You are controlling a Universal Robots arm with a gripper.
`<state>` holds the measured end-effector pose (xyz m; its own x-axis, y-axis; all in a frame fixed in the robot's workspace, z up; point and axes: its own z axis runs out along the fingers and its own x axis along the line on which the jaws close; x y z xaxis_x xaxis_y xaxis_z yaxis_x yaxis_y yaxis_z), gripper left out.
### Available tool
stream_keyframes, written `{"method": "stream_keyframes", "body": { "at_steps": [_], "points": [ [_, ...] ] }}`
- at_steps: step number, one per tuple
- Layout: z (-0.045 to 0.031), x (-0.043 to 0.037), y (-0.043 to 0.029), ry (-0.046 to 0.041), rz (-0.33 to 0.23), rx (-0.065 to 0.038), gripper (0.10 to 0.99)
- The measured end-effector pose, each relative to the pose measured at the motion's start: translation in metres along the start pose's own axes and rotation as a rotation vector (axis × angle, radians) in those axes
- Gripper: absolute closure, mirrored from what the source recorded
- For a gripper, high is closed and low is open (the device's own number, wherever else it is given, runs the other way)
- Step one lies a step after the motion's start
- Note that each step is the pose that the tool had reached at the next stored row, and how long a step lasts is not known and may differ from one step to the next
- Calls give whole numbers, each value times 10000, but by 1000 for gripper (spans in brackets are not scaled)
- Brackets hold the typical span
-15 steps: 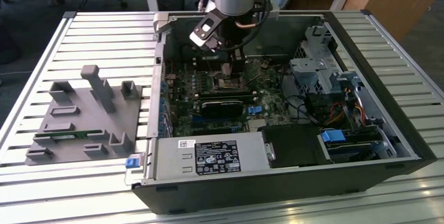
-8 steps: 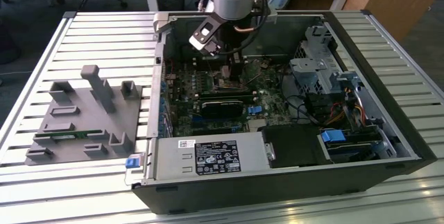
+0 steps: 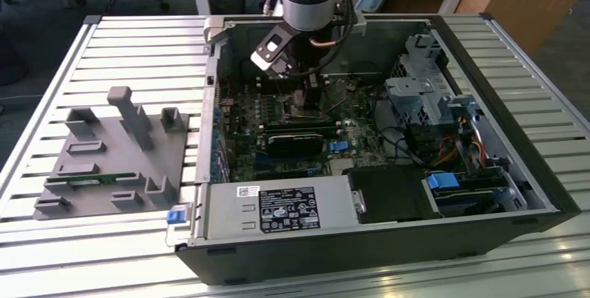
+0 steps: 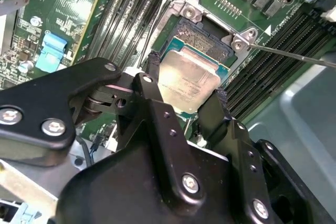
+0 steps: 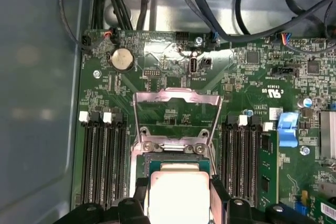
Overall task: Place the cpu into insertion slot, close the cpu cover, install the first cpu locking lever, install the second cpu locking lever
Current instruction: 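Place the cpu into insertion slot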
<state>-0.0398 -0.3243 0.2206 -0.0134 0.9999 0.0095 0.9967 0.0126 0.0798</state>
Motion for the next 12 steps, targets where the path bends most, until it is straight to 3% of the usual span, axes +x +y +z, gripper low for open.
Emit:
{"method": "stream_keyframes", "body": {
  "at_steps": [12],
  "points": [
    [132,2,-15,-30,27,0,545]
  ]
}}
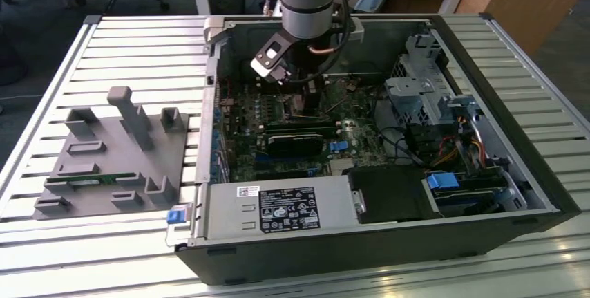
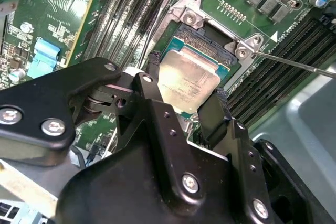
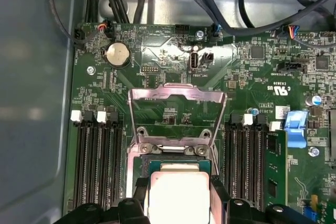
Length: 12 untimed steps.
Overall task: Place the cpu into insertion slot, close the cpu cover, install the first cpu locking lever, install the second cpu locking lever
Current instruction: 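Place the cpu into insertion slot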
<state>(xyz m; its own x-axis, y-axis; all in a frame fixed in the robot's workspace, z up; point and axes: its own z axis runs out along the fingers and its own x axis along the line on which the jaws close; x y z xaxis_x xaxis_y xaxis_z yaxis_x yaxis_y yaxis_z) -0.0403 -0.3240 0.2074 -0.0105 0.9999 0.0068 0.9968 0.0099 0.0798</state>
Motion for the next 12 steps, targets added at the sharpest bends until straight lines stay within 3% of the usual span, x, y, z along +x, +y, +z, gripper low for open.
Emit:
{"method": "stream_keyframes", "body": {
  "at_steps": [12],
  "points": [
    [64,7,-20,-10,127,-1,545]
  ]
}}
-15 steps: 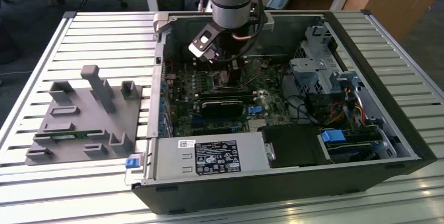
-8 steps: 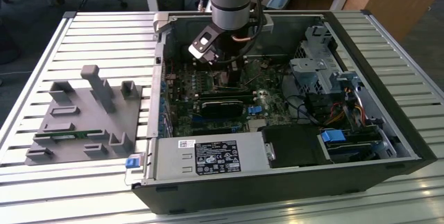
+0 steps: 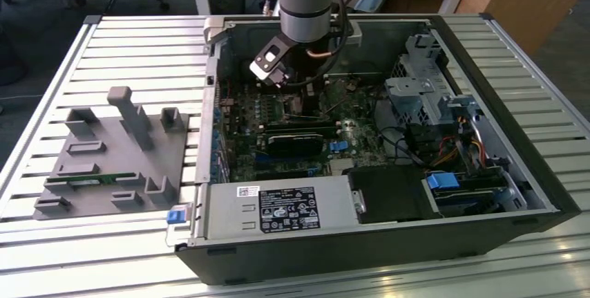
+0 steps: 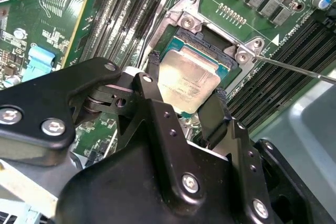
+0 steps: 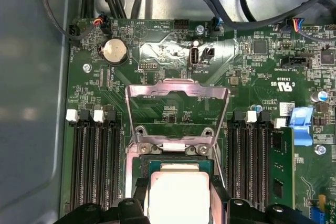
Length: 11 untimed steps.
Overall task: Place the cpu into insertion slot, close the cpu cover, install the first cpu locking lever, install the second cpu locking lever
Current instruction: 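Place the cpu into insertion slot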
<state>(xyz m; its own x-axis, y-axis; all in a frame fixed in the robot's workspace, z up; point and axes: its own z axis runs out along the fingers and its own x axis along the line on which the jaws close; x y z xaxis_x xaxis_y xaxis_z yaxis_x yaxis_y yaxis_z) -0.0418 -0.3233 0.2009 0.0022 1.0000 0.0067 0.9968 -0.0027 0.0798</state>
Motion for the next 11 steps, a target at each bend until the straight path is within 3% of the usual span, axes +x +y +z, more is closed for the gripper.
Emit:
{"method": "stream_keyframes", "body": {
  "at_steps": [11],
  "points": [
    [44,18,-7,-3,0,3,545]
  ]
}}
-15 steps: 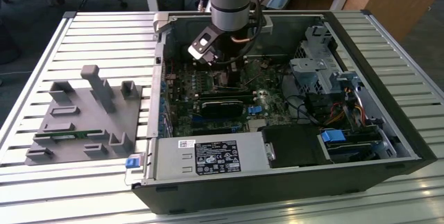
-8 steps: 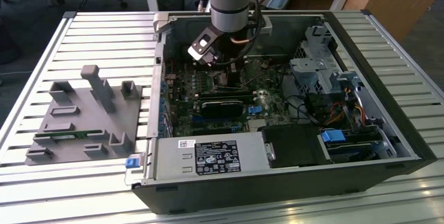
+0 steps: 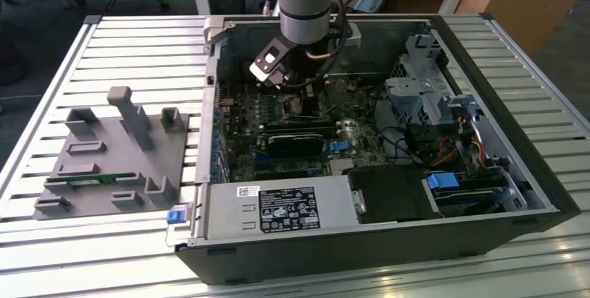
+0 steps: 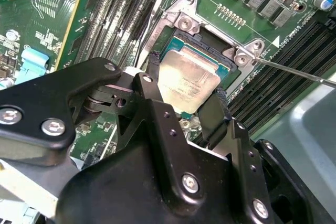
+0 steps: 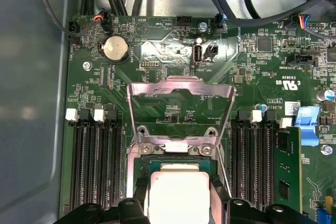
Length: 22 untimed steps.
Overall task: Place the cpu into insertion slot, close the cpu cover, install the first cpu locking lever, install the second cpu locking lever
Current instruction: 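Place the cpu into insertion slot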
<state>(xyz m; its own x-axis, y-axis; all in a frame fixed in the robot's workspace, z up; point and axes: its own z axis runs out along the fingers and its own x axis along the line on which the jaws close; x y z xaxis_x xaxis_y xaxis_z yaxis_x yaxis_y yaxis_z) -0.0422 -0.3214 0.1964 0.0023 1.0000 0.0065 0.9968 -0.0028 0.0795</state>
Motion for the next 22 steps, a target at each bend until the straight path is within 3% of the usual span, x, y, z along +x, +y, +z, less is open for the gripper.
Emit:
{"method": "stream_keyframes", "body": {
  "at_steps": [18,22],
  "points": [
    [41,15,-4,-7,0,19,545],
    [40,15,-4,-10,0,21,471]
  ]
}}
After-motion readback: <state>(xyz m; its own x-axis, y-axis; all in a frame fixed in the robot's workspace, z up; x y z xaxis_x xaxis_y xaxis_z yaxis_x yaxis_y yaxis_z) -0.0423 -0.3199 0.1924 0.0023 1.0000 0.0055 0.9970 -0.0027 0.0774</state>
